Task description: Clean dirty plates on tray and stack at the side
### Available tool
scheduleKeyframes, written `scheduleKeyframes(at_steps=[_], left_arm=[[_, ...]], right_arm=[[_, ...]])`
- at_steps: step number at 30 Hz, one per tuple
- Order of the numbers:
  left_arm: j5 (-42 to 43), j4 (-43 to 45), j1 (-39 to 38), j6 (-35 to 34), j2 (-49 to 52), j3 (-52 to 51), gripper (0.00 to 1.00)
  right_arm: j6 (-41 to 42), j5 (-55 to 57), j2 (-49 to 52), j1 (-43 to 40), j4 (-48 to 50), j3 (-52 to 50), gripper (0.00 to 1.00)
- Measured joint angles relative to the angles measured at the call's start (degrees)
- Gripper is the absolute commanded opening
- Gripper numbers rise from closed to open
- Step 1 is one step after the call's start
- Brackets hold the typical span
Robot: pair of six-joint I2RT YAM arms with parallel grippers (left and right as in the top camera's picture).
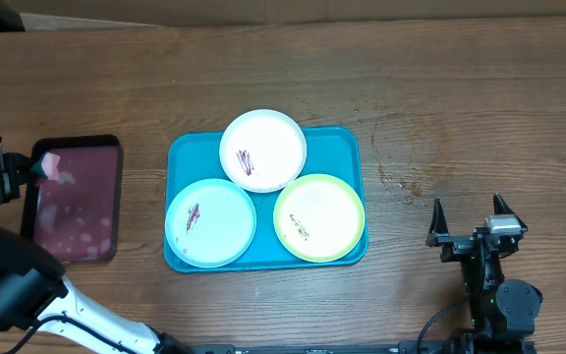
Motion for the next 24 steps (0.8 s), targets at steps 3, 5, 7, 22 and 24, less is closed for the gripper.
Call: scheduleKeyframes(at_steps=[3, 5, 7, 22, 24], left_arm=[[0.0, 0.0, 0.0, 0.0, 0.0, 0.0, 0.04], [0.0, 0.0, 0.0, 0.0, 0.0, 0.0, 0.04], [0.0, 0.0, 0.0, 0.0, 0.0, 0.0, 0.04], [-13.0, 7.4, -0.3, -4.3, 0.0, -0.5, 0.04], [-18.9, 8.0, -0.8, -6.3, 0.0, -2.1, 0.04]], right_arm=[[0.0, 0.0, 0.0, 0.0, 0.0, 0.0, 1.00], [0.0, 0.0, 0.0, 0.0, 0.0, 0.0, 1.00], [0.0, 0.0, 0.0, 0.0, 0.0, 0.0, 1.00], [0.0, 0.0, 0.0, 0.0, 0.0, 0.0, 1.00], [0.0, 0.0, 0.0, 0.0, 0.0, 0.0, 1.00]])
